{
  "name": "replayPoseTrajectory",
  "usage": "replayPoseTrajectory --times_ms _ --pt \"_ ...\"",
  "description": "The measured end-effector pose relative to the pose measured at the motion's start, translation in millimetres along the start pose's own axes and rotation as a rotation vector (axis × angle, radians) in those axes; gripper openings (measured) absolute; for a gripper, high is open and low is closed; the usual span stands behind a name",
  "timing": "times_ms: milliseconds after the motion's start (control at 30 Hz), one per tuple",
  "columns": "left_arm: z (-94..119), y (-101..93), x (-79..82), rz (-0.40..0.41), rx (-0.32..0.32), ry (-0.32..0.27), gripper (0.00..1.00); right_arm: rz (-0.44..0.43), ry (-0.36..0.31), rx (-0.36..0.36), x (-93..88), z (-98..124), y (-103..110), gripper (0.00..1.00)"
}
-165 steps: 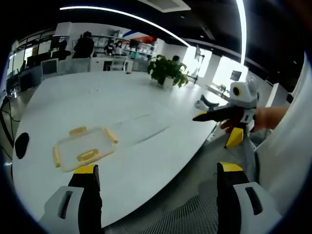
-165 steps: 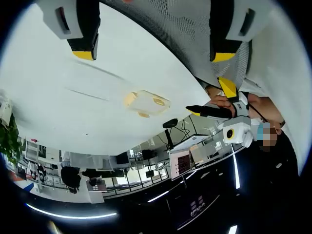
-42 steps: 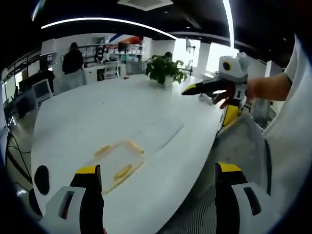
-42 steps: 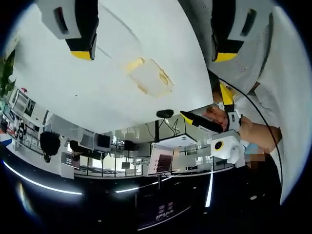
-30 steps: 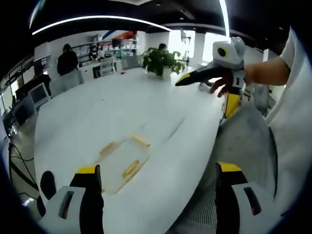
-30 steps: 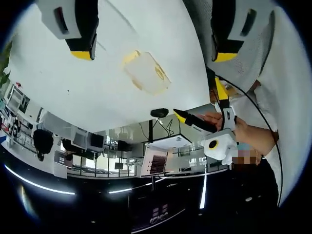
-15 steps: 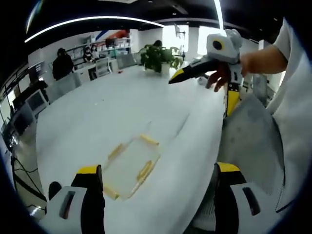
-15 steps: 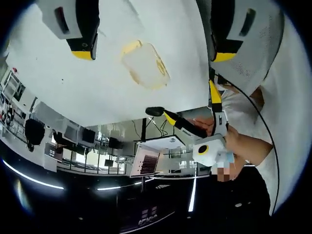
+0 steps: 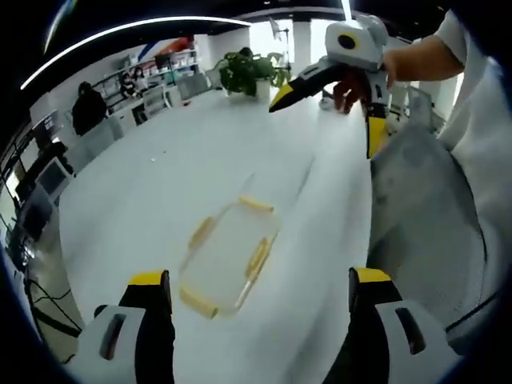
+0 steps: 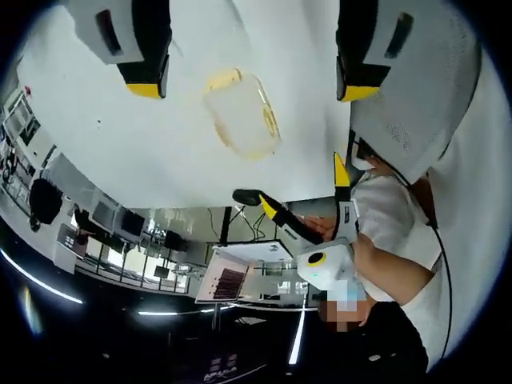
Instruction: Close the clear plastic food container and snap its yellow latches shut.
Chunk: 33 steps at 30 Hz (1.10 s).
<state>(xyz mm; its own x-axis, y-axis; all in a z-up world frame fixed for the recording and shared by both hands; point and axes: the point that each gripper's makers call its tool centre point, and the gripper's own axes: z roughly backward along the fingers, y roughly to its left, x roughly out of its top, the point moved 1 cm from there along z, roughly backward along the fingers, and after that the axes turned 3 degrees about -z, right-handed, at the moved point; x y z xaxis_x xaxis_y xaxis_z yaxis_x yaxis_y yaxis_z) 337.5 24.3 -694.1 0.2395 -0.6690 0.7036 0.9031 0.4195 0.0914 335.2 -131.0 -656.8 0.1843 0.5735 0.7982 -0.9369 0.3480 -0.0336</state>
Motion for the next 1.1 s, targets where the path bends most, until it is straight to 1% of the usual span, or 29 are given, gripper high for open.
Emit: replayPoseTrajectory --times_ms 133,267,367,433,533,600,700,800,900,1100 --pt "-1.3 6.4 -6.8 -0.021 -0.003 0.020 0.89 0.043 0.025 0.005 -3.2 -7.0 -5.3 0.85" --pt "-4.6 12.2 -12.0 -0.037 -0.017 0.040 0.86 0.054 0.044 0.019 -6.2 -12.0 -7.2 0.81" --pt "-8.1 16.3 -15.8 -0.053 -0.020 0.052 0.86 0.061 0.051 0.019 -8.0 -15.8 -11.2 0.75" --pt "-10.2 19.9 -18.1 -0.057 -0.025 0.059 0.85 0.094 0.057 0.010 -9.0 -18.8 -14.8 0.70" --pt "-12.6 24.4 -20.2 -0.067 -0.034 0.067 0.85 0.066 0.055 0.033 -8.7 -24.3 -15.3 0.70" --pt "-14.4 28.1 -21.7 -0.078 -0.040 0.076 0.84 0.079 0.066 0.037 -10.1 -27.8 -16.3 0.66" --pt "-16.4 33.2 -23.3 -0.109 -0.048 0.087 0.81 0.090 0.083 0.041 -14.6 -34.0 -19.1 0.64" --pt "-19.0 37.4 -23.9 -0.121 -0.054 0.092 0.80 0.108 0.095 0.047 -16.0 -40.8 -21.7 0.60" --pt "-22.6 38.4 -25.4 -0.138 -0.073 0.098 0.78 0.096 0.096 0.063 -15.9 -45.4 -22.5 0.61" --pt "-31.0 43.1 -30.0 -0.164 -0.100 0.120 0.77 0.122 0.123 0.075 -21.3 -53.9 -26.5 0.57"
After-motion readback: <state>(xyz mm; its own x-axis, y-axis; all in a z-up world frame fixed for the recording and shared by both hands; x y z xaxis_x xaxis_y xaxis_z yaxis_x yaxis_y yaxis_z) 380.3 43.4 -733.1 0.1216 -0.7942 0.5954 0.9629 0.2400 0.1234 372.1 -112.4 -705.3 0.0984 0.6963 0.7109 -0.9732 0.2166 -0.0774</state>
